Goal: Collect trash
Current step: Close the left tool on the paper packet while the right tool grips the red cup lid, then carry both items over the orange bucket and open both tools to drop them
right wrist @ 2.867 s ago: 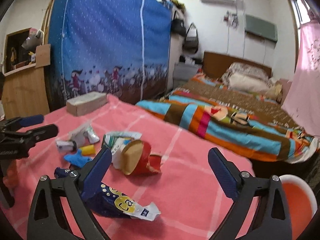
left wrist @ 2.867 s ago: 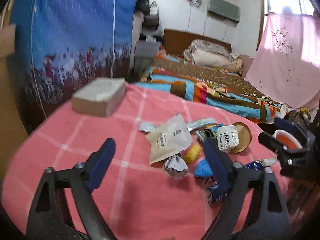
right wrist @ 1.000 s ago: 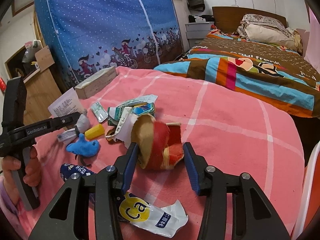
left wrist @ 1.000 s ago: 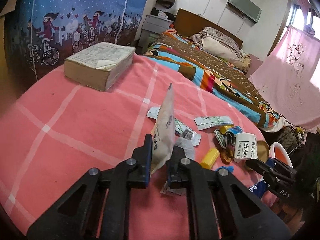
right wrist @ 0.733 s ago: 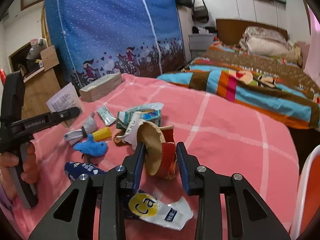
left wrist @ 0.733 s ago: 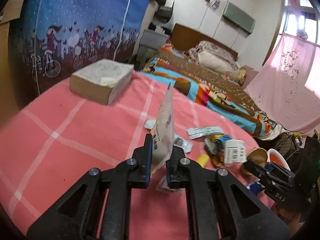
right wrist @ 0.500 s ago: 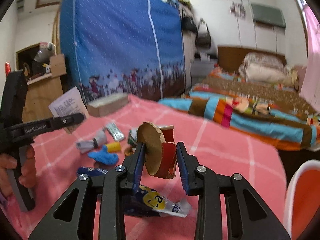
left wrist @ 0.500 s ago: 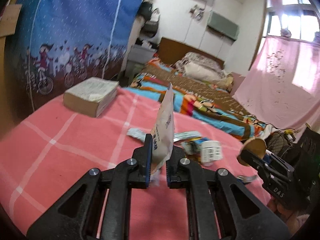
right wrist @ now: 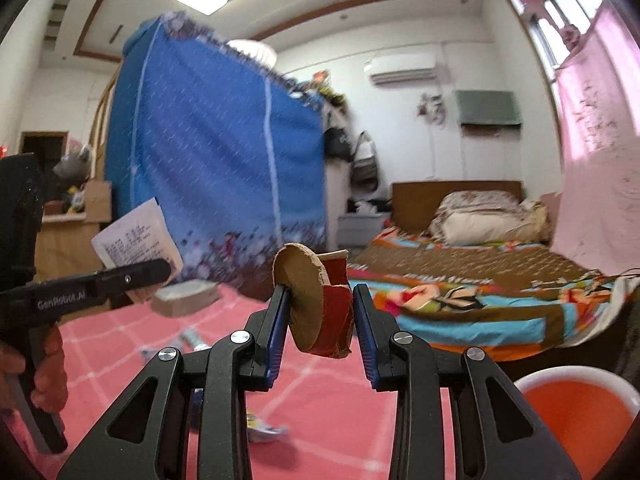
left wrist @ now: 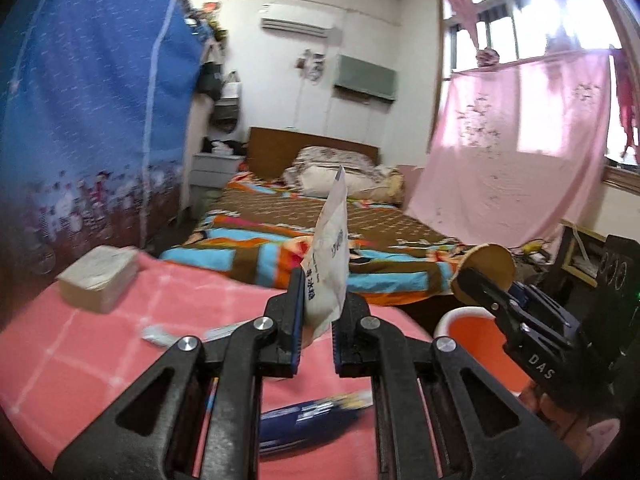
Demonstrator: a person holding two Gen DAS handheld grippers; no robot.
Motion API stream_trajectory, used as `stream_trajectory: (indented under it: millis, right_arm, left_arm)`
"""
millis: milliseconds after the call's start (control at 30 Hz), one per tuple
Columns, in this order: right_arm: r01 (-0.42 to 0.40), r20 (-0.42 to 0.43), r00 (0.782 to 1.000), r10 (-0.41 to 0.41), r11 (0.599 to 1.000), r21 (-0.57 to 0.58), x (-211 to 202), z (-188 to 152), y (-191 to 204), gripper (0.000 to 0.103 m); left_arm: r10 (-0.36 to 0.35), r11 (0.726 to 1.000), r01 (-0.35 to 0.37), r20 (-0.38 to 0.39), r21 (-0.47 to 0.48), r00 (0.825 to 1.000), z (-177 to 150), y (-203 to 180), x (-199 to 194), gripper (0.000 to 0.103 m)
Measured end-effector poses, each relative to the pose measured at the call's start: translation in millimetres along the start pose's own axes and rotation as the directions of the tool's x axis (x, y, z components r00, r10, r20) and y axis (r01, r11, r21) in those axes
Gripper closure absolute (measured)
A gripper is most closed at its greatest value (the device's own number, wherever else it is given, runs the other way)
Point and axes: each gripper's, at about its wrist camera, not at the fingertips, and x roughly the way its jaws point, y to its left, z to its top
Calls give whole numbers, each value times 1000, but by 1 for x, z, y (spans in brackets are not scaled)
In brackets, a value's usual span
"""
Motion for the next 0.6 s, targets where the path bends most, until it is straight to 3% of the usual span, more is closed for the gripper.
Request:
stream_trajectory:
  millis: [133, 267, 433, 600]
  right_arm:
    - [84, 32, 996, -85, 996, 40, -19, 7, -32, 73]
    - [165, 29, 985, -168, 982, 87, -33, 8, -66, 73]
    - [285, -45, 958, -282, 948, 143, -44, -2, -108, 72]
    - [376, -136, 925, -356, 909, 180, -49, -16, -143, 72]
  left_arm:
    - [-81, 996, 81, -20, 25, 997, 3, -40, 18, 87]
    - [-152, 988, 155, -88, 27, 984, -1, -77, 43, 87]
    - [-236, 971, 239, -194, -11, 952, -11, -111, 73, 87]
    - [-292, 955, 292, -300, -48, 908, -24, -141, 100, 87]
